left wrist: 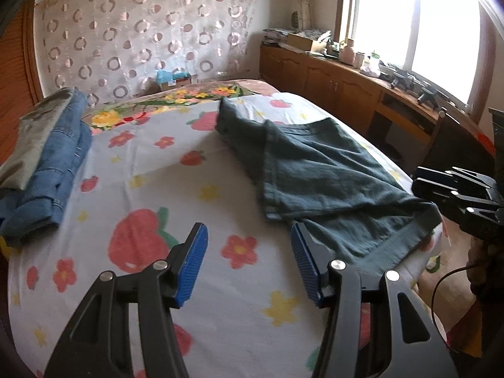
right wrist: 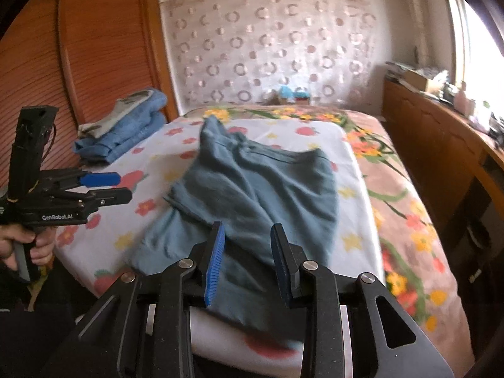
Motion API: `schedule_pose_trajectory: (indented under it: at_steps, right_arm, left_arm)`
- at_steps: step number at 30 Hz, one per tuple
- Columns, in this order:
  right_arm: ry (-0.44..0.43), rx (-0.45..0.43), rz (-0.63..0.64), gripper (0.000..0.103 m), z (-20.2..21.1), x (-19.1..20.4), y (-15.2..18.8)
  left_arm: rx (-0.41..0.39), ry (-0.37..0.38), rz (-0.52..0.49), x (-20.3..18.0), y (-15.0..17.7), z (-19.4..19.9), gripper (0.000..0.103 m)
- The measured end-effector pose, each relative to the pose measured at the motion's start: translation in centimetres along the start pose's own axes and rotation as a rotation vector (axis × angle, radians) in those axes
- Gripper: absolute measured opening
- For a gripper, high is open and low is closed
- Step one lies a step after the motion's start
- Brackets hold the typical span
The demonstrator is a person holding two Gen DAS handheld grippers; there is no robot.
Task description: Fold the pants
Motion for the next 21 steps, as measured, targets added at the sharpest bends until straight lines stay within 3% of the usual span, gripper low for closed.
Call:
schedule_pose_trajectory:
  at_steps: [7,11,21]
  right_arm:
    - [-0.095,0.037,0.041,0.03,-4.4,1.6,-2.5]
    - [-0.137,0.064,0.085,0.037,-6.2,3.0,-3.7]
    - [-0.217,0.169,0.136,0.038,-10.8,5.0,-4.9]
  left_arm:
    - [-0.026,-0.028,0.024,2.5,-0.9,0.3,0.054]
    - [-0.023,-0.027,0.03,3.4,-1.1,0.2,0.054]
    - [-0.009,-0.004,0.029,4.5,-1.3,-0.8,0.054]
Point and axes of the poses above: each gripper's, at about its wrist camera, not at the fingertips, and z roughly against the way its jaws point, x to its left, y to its underside, the point moved 1 cm from there along -z, roughly the way its jaws point, and after that the axes turned 12 degrees about z, right-handed, at the moved point
